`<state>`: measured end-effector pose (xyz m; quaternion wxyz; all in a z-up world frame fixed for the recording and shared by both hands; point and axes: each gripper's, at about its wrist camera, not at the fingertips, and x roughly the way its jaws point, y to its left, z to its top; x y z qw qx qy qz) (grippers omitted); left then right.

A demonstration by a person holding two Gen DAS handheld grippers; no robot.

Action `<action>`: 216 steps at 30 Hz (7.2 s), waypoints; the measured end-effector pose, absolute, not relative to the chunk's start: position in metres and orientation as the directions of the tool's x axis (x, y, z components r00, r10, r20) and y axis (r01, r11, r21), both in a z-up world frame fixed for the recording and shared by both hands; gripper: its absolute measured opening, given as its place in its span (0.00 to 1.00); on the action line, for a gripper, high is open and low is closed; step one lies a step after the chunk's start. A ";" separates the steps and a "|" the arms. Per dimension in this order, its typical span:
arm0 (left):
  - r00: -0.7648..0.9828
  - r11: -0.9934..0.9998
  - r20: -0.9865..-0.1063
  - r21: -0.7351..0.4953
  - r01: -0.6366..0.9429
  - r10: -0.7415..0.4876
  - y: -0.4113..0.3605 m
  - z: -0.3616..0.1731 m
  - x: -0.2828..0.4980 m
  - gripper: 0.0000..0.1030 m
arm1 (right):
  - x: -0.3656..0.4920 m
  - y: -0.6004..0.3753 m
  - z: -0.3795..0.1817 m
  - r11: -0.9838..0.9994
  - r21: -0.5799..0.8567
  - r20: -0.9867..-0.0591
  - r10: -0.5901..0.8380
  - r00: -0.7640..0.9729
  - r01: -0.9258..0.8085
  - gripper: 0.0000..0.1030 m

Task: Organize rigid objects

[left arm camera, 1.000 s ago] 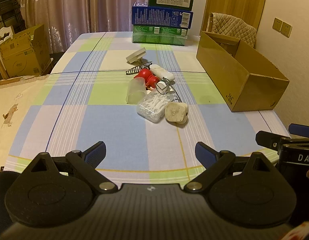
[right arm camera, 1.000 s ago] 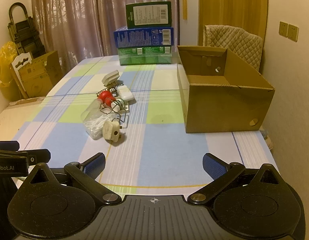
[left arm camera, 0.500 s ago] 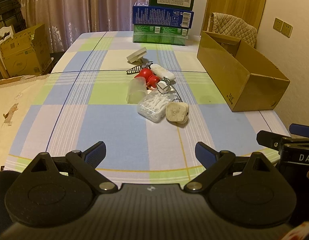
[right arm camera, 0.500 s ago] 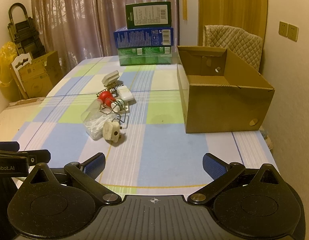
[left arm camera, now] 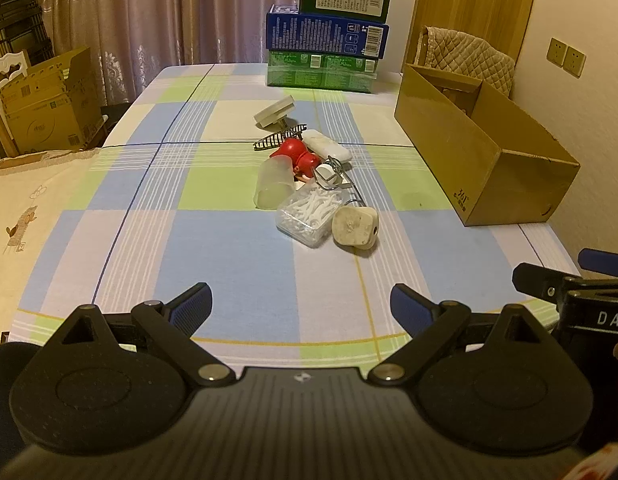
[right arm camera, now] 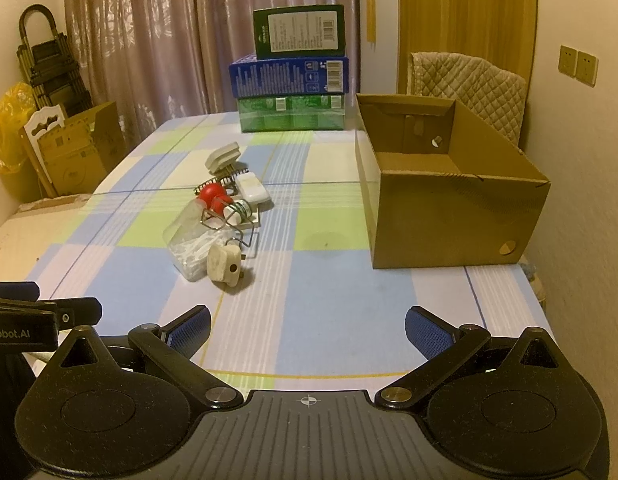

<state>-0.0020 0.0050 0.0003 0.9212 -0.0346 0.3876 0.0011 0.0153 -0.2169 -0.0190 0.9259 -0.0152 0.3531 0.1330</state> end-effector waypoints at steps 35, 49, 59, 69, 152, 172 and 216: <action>0.718 0.994 -0.691 -0.005 0.108 -0.082 0.063 -0.005 0.109 0.91 | 0.071 -0.145 -0.055 0.905 -0.047 -0.600 0.313 0.736 -0.423 0.97; 0.704 0.984 -0.702 0.024 0.178 -0.110 0.072 -0.064 0.150 0.91 | 0.120 -0.091 -0.129 0.844 -0.150 -0.667 0.298 0.682 -0.515 0.64; 0.675 0.983 -0.723 -0.036 0.182 -0.151 0.075 -0.080 0.158 0.91 | 0.145 -0.074 -0.149 0.852 -0.180 -0.678 0.254 0.689 -0.491 0.58; 0.679 0.967 -0.710 -0.009 0.254 -0.185 0.061 -0.083 0.155 0.91 | 0.142 -0.093 -0.142 0.866 -0.174 -0.689 0.234 0.686 -0.470 0.48; 0.618 0.967 -0.770 0.004 0.256 -0.160 0.011 -0.083 0.138 0.50 | 0.120 -0.150 -0.095 0.940 -0.100 -0.606 0.203 0.769 -0.327 0.47; 0.743 0.937 -0.597 -0.041 0.348 -0.302 -0.057 0.024 0.179 0.50 | 0.165 -0.216 0.024 0.974 -0.021 -0.462 0.192 0.866 -0.228 0.47; 0.700 0.871 -0.589 -0.011 0.492 -0.403 -0.182 0.003 0.249 0.51 | 0.227 -0.362 -0.016 0.996 0.000 -0.585 0.077 0.808 -0.095 0.47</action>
